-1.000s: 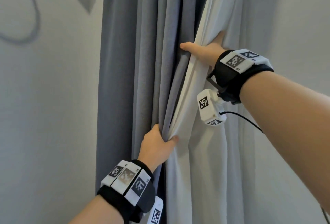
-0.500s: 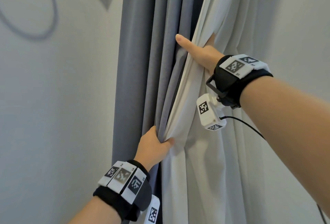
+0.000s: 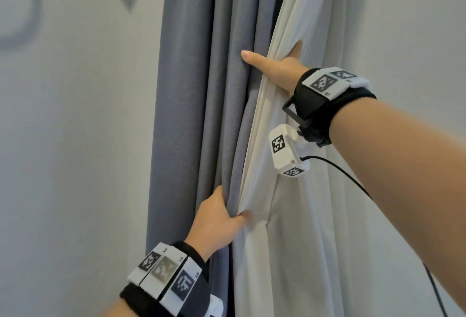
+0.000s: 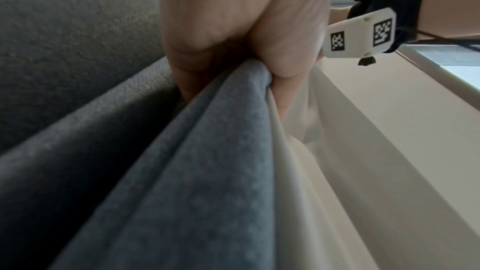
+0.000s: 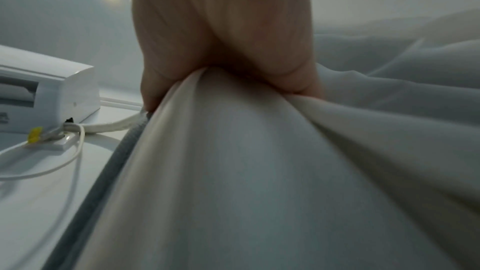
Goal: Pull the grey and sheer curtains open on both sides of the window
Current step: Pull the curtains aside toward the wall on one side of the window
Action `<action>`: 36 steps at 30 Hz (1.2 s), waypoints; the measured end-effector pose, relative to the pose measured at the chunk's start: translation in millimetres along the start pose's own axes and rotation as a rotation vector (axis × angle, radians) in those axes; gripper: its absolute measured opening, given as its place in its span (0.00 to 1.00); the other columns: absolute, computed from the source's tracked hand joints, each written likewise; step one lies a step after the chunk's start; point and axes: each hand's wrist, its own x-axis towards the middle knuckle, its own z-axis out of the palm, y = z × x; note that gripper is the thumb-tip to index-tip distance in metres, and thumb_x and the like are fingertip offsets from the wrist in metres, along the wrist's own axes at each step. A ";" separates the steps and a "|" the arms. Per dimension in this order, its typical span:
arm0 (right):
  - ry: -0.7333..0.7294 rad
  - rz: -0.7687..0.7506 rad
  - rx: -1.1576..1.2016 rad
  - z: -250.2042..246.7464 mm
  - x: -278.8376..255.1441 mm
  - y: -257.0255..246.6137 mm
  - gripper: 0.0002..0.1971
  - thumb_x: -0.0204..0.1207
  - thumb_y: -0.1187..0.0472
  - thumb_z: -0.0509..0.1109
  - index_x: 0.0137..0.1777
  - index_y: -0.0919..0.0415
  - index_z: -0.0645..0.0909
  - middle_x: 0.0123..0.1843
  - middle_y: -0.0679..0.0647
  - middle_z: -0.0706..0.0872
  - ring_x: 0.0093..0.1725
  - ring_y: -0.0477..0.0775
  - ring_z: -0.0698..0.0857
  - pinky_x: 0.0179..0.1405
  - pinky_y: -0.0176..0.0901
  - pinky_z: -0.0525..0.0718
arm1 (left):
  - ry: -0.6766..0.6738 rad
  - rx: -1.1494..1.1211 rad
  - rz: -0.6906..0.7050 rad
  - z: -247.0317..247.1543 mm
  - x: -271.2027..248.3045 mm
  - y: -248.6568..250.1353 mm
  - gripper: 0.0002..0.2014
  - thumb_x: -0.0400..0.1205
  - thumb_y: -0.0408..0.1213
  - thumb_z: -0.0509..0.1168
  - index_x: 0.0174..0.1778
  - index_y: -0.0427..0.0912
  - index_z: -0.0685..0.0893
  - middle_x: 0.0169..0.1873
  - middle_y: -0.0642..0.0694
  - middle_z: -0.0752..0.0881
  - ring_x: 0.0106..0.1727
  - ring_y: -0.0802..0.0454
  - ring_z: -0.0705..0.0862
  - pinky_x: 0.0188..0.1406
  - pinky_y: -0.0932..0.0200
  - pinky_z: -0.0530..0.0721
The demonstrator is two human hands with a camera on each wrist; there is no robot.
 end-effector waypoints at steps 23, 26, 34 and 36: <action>-0.240 -0.106 -0.029 130.2 49.9 -18.0 0.43 0.69 0.34 0.65 0.75 0.66 0.66 0.70 0.59 0.76 0.56 0.58 0.81 0.34 0.42 0.76 | 0.273 0.230 -0.047 -66.4 18.4 -41.8 0.18 0.67 0.48 0.74 0.48 0.48 0.79 0.43 0.56 0.86 0.43 0.63 0.84 0.42 0.65 0.85; -0.241 -0.110 -0.032 125.0 46.8 -15.5 0.44 0.69 0.33 0.65 0.76 0.66 0.65 0.69 0.58 0.77 0.53 0.57 0.81 0.32 0.41 0.78 | 0.256 0.226 -0.073 -64.1 17.0 -40.1 0.20 0.67 0.48 0.75 0.51 0.47 0.79 0.45 0.54 0.86 0.46 0.61 0.84 0.45 0.63 0.85; -0.186 -0.075 -0.003 96.6 30.3 -8.6 0.53 0.67 0.33 0.68 0.82 0.62 0.49 0.73 0.56 0.74 0.52 0.53 0.77 0.18 0.33 0.73 | 0.229 0.220 -0.094 -49.5 6.6 -30.4 0.22 0.67 0.50 0.74 0.52 0.45 0.78 0.47 0.50 0.86 0.49 0.53 0.85 0.53 0.49 0.86; -0.171 -0.063 0.030 87.6 24.3 -5.4 0.51 0.67 0.35 0.69 0.82 0.61 0.50 0.74 0.55 0.74 0.59 0.54 0.79 0.36 0.32 0.77 | 0.217 0.228 -0.098 -45.1 1.6 -27.5 0.21 0.67 0.51 0.74 0.51 0.46 0.77 0.47 0.50 0.85 0.49 0.52 0.85 0.53 0.48 0.85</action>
